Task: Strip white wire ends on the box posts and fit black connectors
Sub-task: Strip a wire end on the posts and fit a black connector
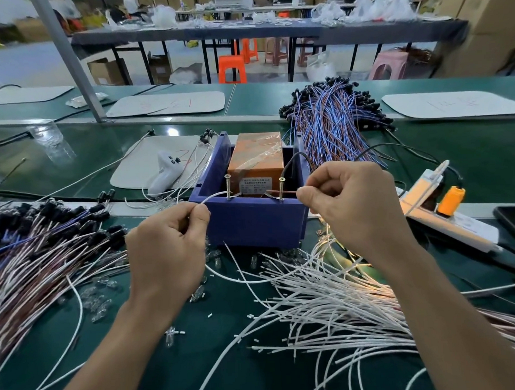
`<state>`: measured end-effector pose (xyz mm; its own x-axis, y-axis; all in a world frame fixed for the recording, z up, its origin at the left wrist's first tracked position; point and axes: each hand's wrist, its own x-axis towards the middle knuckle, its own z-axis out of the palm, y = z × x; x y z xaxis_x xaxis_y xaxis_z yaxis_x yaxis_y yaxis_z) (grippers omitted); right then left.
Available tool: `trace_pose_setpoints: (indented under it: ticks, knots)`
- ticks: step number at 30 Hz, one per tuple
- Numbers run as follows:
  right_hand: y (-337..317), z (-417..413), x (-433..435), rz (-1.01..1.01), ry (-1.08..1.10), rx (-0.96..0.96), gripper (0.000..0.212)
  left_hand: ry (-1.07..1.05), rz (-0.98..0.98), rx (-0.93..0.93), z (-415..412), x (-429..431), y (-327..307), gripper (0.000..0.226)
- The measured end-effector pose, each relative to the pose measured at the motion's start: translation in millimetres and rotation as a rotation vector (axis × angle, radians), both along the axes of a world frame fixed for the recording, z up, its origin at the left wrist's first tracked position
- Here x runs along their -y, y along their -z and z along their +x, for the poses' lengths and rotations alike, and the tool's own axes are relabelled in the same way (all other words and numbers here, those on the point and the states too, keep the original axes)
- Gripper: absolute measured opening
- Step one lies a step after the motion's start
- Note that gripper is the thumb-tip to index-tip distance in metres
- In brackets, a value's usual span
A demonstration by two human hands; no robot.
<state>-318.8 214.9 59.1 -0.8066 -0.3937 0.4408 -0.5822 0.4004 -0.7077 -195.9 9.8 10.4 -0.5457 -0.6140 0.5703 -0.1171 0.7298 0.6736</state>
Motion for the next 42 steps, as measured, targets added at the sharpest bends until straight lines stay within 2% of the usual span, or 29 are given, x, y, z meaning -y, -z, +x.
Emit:
trace_pose_setpoints:
  ticks: [3,7,11,14,17,19,21,24,26,27,29,33,35,40,42]
  knots:
    - [-9.3,-1.0,-6.7,0.065,-0.071,0.061,0.017,0.007,0.02,-0.072,5.2,-3.2,-0.3,0.023]
    - [-26.5,-4.6,-24.6,0.357,-0.182,0.13,0.014,0.021,0.091,-0.262,12.7,-2.7,0.4,0.018]
    - [-34.9,-5.1,-37.4,0.595,-0.058,0.101,0.019,0.082,0.168,-0.245,10.0,-4.6,-2.4,0.023]
    - [-39.2,0.7,-47.6,0.678,0.021,0.103,0.027,0.152,0.356,-0.303,7.7,-9.3,-3.4,0.025]
    - [-39.1,17.0,-50.7,0.831,-0.043,0.181,0.047,0.209,0.571,-0.35,8.1,-13.9,-3.5,0.027]
    - [-32.1,30.8,-46.6,0.938,-0.093,0.159,0.035,0.233,0.718,-0.396,8.1,-14.0,-4.9,0.028]
    - [-25.1,41.3,-39.6,0.919,-0.112,0.129,0.021,0.238,0.834,-0.451,7.8,-10.2,-7.8,0.029]
    - [-25.5,50.7,-30.9,0.758,-0.058,0.079,0.036,0.288,0.997,-0.547,7.5,3.3,-9.2,0.031]
    - [-30.7,57.9,-23.7,0.699,-0.021,-0.025,0.041,0.4,1.169,-0.587,7.8,9.9,-6.9,0.026]
    - [-32.4,62.3,-19.0,0.695,-0.004,-0.09,0.041,0.452,1.205,-0.566,8.8,12.5,-3.7,0.028]
    - [-35.3,72.6,-6.6,0.708,0.021,-0.22,0.034,0.576,1.125,-0.399,11.6,13.0,3.0,0.037]
    - [-39.2,88.1,23.4,0.754,0.001,-0.286,0.011,1.055,0.951,0.023,12.6,2.0,8.9,0.059]
    - [-41.7,94.0,35.2,0.778,-0.021,-0.282,0.005,1.156,0.935,0.036,10.9,-3.6,11.0,0.055]
    - [-31.1,96.4,49.1,0.84,-0.095,-0.269,0.08,1.09,0.923,-0.052,14.4,-12.0,11.3,0.035]
    - [-25.2,96.9,51.5,0.829,-0.117,-0.257,0.092,1.061,0.938,-0.064,16.7,-11.3,7.6,0.027]
